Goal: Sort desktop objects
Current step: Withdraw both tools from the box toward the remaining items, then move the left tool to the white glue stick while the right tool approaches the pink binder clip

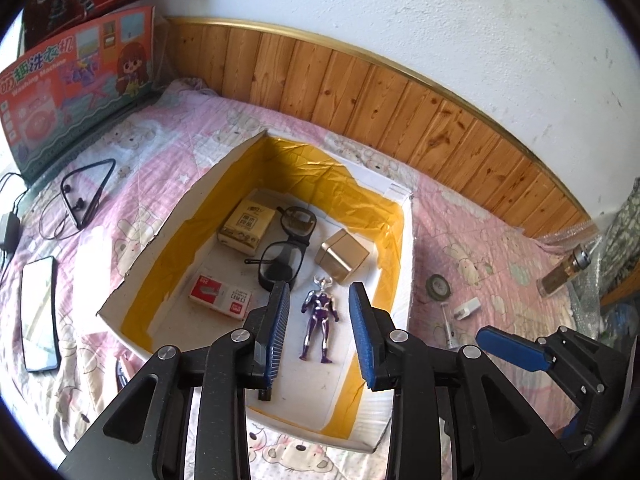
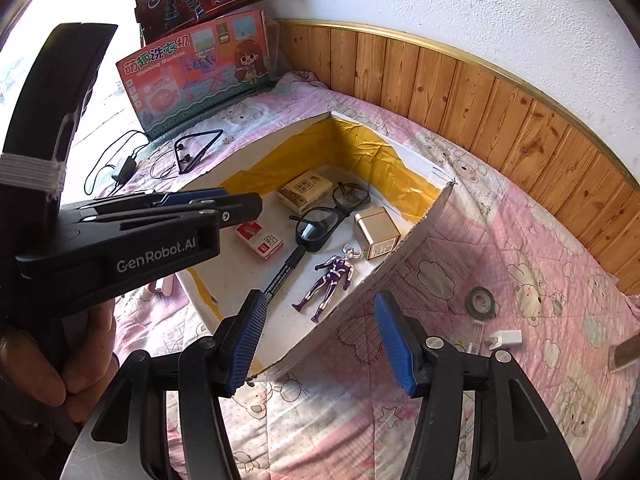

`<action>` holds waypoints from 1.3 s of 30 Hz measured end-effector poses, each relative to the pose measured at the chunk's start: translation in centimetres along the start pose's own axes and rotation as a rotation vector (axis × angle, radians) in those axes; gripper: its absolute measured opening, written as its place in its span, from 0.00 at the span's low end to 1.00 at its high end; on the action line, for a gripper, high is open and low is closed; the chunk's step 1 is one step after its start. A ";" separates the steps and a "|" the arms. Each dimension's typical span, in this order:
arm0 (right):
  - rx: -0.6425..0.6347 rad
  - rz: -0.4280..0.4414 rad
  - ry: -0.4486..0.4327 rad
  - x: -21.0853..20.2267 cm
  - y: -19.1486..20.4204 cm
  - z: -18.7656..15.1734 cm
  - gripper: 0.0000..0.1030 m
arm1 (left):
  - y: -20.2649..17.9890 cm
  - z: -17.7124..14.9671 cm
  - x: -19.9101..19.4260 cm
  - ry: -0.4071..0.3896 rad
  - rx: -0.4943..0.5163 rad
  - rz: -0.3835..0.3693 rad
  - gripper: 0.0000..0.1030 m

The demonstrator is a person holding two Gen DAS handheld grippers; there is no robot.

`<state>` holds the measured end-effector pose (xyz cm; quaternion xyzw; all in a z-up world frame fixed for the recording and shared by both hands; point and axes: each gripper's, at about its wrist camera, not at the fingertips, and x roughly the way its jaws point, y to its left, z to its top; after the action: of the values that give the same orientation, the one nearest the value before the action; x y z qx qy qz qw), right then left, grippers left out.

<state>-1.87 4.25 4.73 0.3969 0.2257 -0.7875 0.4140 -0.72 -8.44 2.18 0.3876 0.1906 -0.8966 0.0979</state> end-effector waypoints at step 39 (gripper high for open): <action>0.441 -0.161 -0.037 -5.8 -18.4 -13.6 0.58 | -14.5 -7.3 5.1 0.161 0.340 -0.264 0.43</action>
<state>-9.18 26.50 1.95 0.4440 0.0714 -0.8554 0.2570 -4.12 7.63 -2.31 0.4405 0.0931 -0.8870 -0.1025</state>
